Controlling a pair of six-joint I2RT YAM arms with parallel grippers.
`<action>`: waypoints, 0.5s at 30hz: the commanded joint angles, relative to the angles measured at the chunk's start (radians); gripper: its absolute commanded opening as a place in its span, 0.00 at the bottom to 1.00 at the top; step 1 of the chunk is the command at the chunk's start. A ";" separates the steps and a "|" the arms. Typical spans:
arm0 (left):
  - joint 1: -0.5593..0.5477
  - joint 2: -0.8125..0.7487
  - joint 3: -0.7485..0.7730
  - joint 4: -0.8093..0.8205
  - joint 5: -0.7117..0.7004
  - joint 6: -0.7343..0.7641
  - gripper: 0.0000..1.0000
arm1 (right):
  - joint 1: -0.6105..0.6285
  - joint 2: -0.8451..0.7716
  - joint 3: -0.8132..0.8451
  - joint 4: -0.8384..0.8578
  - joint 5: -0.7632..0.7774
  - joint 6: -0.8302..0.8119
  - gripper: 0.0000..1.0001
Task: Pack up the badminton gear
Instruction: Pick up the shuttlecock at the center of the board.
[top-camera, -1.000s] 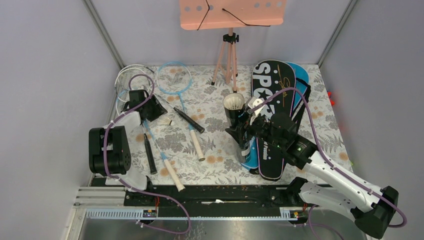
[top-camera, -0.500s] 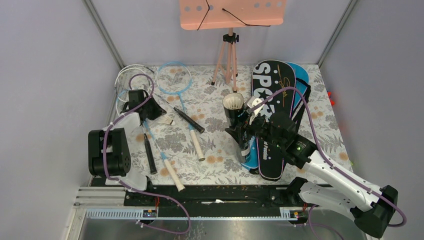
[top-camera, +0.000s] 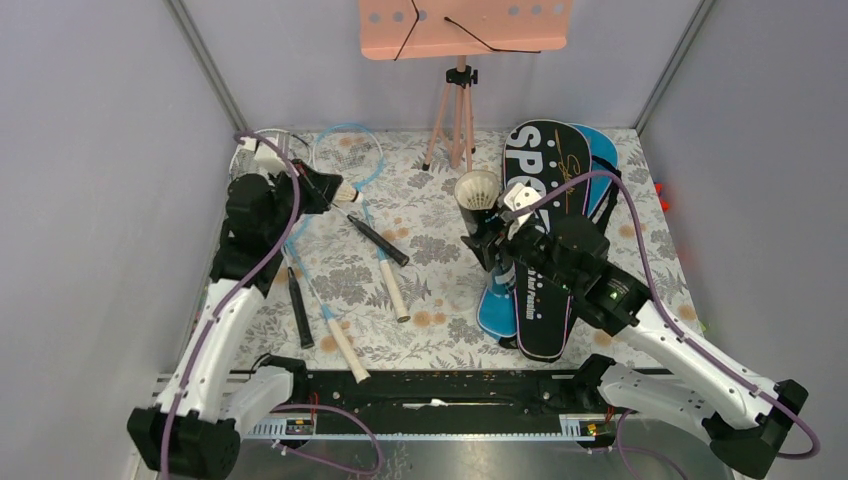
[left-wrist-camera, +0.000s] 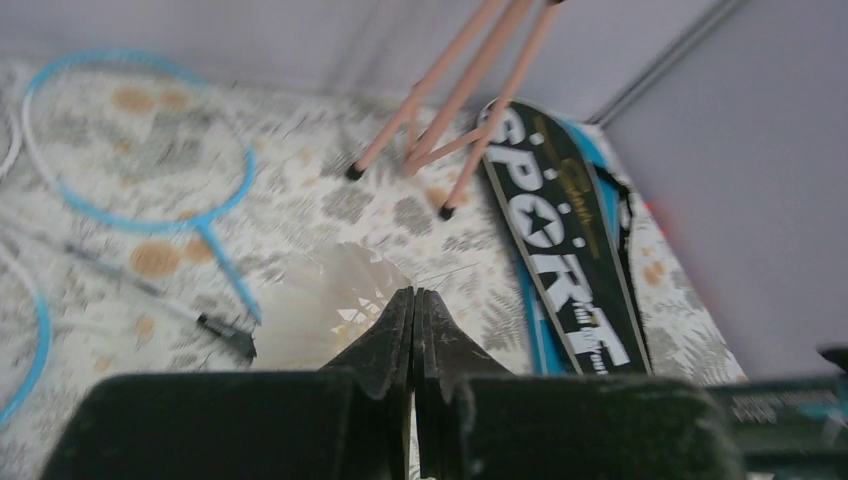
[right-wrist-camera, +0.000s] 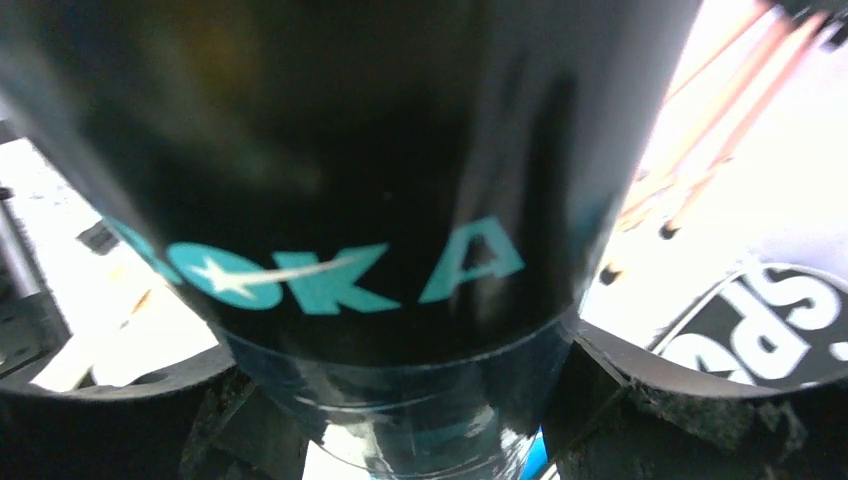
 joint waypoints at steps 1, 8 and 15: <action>-0.075 -0.090 0.085 0.008 -0.020 0.063 0.00 | -0.004 0.001 0.064 0.050 0.114 -0.190 0.43; -0.316 -0.136 0.241 -0.028 0.047 0.210 0.00 | -0.005 0.043 -0.012 0.077 0.068 -0.359 0.45; -0.450 -0.139 0.338 -0.021 0.234 0.288 0.00 | -0.005 0.055 -0.037 0.083 0.024 -0.323 0.46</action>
